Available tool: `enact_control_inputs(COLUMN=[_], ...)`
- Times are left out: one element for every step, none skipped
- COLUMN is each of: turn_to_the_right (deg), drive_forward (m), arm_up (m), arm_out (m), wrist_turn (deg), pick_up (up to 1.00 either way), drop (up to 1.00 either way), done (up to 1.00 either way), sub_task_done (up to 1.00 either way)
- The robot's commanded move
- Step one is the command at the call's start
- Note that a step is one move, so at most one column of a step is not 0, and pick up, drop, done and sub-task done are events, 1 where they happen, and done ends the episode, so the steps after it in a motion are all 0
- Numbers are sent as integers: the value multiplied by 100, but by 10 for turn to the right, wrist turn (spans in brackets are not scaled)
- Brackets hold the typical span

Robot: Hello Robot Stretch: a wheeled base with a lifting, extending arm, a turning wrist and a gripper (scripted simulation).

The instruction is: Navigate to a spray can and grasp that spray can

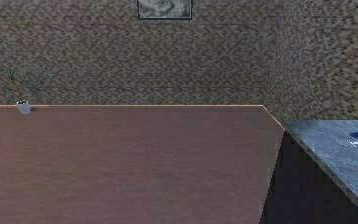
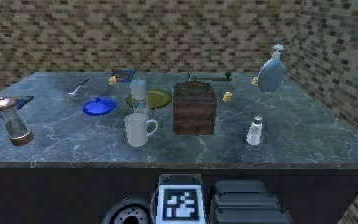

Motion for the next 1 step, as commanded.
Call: enact_control_inputs(turn_to_the_right=[0], drive_forward=[0], arm_up=[0], arm_out=[46], wrist_turn=[0], pick_up=[0], drop=[0], done=[0], sub_task_done=[0])
